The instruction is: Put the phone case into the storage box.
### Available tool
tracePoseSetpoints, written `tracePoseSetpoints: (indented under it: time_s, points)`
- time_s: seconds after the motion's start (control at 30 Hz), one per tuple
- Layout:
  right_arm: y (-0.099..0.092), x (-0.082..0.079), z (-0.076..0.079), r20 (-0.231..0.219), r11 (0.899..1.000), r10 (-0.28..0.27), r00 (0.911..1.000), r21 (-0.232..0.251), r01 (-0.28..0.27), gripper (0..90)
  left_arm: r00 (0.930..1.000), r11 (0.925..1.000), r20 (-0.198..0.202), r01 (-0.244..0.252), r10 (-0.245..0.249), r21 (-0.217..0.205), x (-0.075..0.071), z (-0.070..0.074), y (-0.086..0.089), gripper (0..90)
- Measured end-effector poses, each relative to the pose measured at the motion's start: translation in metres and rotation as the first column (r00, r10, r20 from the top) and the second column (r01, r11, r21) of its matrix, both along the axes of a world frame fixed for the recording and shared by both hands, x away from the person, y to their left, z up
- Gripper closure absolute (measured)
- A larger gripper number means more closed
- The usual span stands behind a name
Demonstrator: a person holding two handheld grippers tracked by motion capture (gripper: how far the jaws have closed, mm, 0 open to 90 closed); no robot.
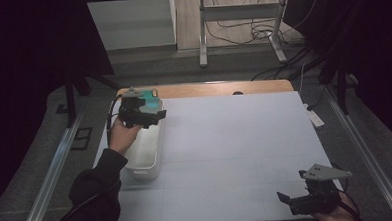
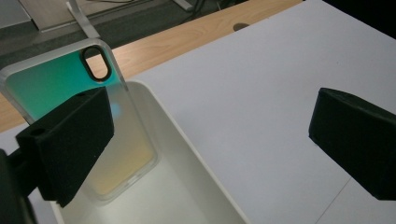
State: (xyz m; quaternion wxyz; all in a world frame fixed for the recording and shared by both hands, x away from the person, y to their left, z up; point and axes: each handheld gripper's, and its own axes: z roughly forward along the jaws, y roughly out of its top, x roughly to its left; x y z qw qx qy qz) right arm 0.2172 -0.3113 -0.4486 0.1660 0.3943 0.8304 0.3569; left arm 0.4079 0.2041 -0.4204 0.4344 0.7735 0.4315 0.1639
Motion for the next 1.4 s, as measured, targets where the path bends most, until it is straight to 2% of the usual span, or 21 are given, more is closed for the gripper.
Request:
tracePoseSetpoints:
  time_s: [0.83, 1.4]
  points:
    - [-0.002, 0.001, 0.000, 0.002, 0.999, -0.042, 0.9991, 0.008, 0.042, 0.0, 0.9990, 0.9990, -0.017, 0.041, -0.041, -0.020, -0.019, -0.007, 0.001, 0.0]
    - [-0.001, 0.002, 0.000, -0.004, 0.999, -0.036, 0.9994, -0.001, 0.036, 0.0, 0.9965, 0.9963, -0.020, 0.080, -0.081, -0.032, -0.034, -0.006, 0.000, 0.0]
